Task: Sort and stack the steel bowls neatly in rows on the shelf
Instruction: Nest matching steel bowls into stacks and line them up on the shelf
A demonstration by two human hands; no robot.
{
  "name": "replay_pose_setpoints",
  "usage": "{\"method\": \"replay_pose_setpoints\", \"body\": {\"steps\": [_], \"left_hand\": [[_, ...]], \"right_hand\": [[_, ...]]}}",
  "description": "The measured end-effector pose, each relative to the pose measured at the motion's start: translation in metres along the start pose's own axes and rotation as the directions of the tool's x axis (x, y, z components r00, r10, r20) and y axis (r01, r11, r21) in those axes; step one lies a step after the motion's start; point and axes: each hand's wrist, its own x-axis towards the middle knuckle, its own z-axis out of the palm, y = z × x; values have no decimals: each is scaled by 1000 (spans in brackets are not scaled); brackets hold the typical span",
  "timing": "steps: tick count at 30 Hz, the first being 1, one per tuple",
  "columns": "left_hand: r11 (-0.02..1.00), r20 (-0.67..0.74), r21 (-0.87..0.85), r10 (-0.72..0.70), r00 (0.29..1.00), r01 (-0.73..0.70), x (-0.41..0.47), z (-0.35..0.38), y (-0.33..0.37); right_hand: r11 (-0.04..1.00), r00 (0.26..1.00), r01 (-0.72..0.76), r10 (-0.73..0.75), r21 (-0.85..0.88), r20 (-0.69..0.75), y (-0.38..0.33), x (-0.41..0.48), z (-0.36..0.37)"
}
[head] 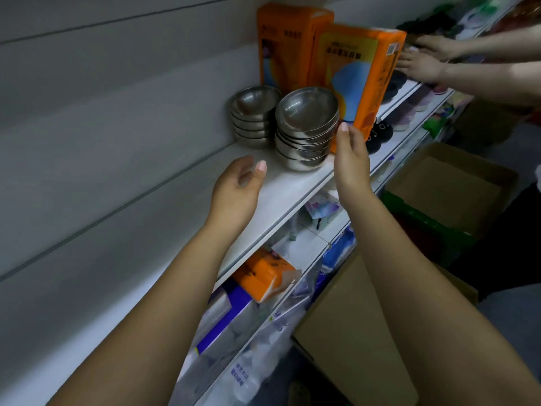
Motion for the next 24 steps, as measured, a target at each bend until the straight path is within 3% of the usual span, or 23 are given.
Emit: {"method": "replay_pose_setpoints", "body": {"steps": [10, 16, 24], "left_hand": [[999, 67, -33, 3, 998, -1, 74, 55, 21], [992, 34, -28, 127, 991, -126, 89, 77, 2], [997, -43, -3, 82, 996, -82, 95, 79, -2]], "right_hand": [[999, 985, 37, -30, -40, 169, -1, 64, 3], [995, 988, 34, -20, -90, 151, 12, 77, 3], [999, 984, 20, -14, -30, 175, 16, 82, 6]]}}
